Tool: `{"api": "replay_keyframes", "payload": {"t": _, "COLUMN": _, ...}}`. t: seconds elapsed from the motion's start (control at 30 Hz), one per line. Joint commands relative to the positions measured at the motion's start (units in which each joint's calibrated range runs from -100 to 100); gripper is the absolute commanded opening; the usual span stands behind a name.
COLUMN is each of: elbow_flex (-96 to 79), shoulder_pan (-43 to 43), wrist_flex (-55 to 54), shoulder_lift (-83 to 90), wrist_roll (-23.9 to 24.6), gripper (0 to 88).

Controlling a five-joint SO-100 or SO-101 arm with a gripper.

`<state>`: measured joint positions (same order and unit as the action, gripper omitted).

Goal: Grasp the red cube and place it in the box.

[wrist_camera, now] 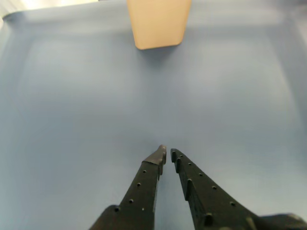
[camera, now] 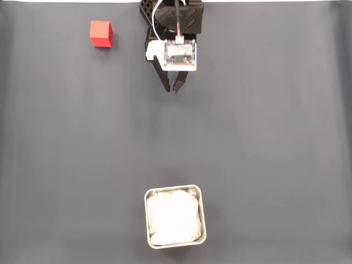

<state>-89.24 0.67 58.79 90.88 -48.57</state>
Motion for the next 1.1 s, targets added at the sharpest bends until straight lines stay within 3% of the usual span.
{"api": "replay_keyframes", "payload": {"t": 0.0, "elbow_flex": 8.13, "shoulder_pan": -0.95, "wrist_flex": -1.82, "shoulder_lift": -4.23, "wrist_roll": 0.39, "gripper": 0.0}}
{"api": "replay_keyframes", "payload": {"t": 0.33, "elbow_flex": 31.76, "shoulder_pan": -1.95, "wrist_flex": 0.64, "shoulder_lift": -19.74, "wrist_roll": 1.17, "gripper": 0.0}}
{"api": "replay_keyframes", "payload": {"t": 0.6, "elbow_flex": 48.91, "shoulder_pan": -1.02, "wrist_flex": 8.75, "shoulder_lift": -30.83, "wrist_roll": 1.56, "gripper": 0.0}}
{"api": "replay_keyframes", "payload": {"t": 1.07, "elbow_flex": 59.31, "shoulder_pan": 5.30, "wrist_flex": 13.34, "shoulder_lift": -38.72, "wrist_roll": 2.05, "gripper": 0.0}}
